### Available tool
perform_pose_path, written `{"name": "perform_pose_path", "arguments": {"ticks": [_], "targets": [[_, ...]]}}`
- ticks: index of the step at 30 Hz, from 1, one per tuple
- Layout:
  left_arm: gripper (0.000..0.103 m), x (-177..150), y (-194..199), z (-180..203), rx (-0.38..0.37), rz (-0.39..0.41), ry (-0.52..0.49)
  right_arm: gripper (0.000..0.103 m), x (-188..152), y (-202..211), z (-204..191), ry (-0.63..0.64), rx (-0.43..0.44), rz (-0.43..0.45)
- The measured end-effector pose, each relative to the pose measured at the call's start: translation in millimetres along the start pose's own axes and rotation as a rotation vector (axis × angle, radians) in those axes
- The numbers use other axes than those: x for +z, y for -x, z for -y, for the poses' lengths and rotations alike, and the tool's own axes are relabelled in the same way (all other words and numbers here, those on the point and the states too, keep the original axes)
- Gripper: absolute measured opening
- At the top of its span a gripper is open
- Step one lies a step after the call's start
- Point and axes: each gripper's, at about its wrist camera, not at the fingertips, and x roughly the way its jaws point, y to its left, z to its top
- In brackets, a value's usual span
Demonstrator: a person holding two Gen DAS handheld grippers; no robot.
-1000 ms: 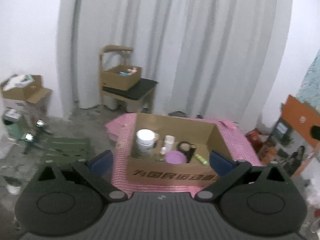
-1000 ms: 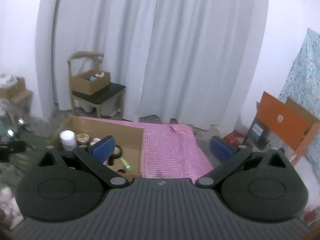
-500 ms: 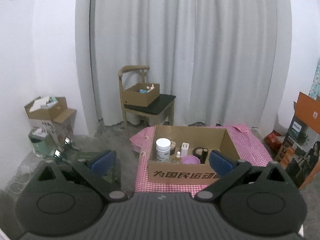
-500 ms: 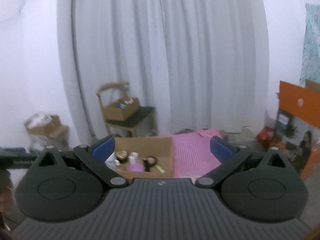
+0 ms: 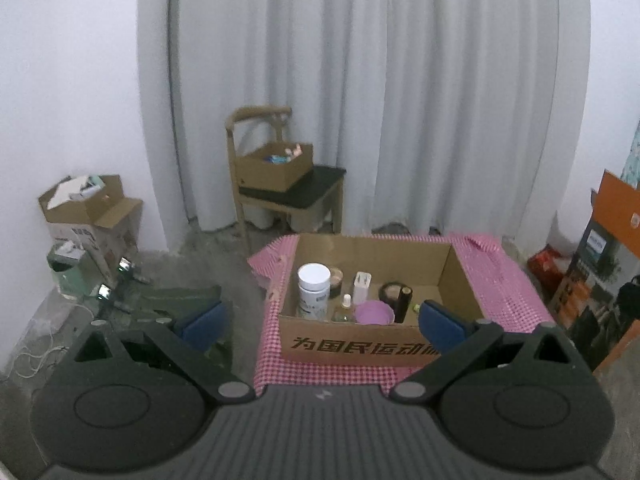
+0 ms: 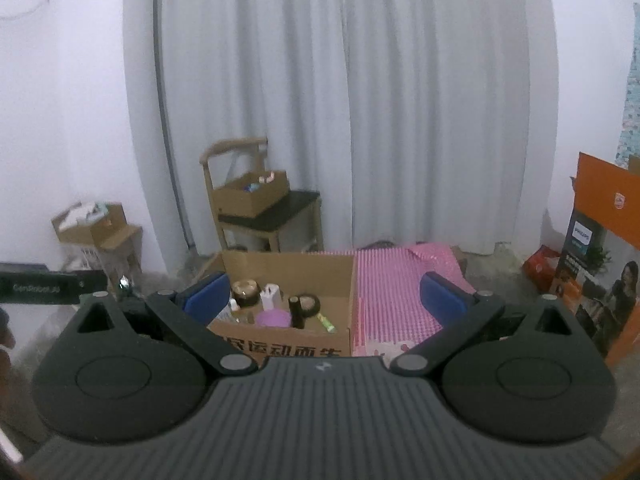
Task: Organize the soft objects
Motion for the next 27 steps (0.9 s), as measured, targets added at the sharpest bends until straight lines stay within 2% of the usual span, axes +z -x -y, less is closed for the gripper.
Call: {"name": "perform_pose_path", "arguments": {"ticks": [4, 7, 10, 13, 16, 20, 23, 25, 27], "targets": [[0.103, 6, -53, 8, -0.036, -0.049, -0.014, 0.102, 4, -68, -2, 0.036, -0.022, -0.067], [0.103, 10, -104, 15, -0.113, -0.079, -0.011, 0.102, 8, -127, 0, 0.071, -0.051, -0.097], [0.103, 18, -156, 23, -0.210, -0.104, -0.018, 0.102, 17, -188, 10, 0.065, 0.029, -0.124], [0.103, 30, -203, 33, -0.255, -0.112, -0.042, 0.102, 33, -251, 26, 0.034, 0.125, -0.177], [0.103, 46, -239, 38, -0.315, -0.110, -0.062, 0.102, 53, -297, 32, 0.021, 0.135, -0.212], [0.103, 62, -261, 38, -0.356, -0.113, -0.057, 0.102, 89, -337, 26, -0.006, 0.143, -0.259], [0.103, 78, -275, 36, -0.385, -0.174, -0.050, 0.102, 117, -365, 19, -0.052, 0.109, -0.347], [0.103, 92, -280, 30, -0.408, -0.203, -0.024, 0.102, 132, -372, 19, -0.105, 0.095, -0.391], [0.103, 108, -278, 21, -0.406, -0.198, -0.003, 0.102, 146, -376, 23, -0.134, 0.096, -0.406]]}}
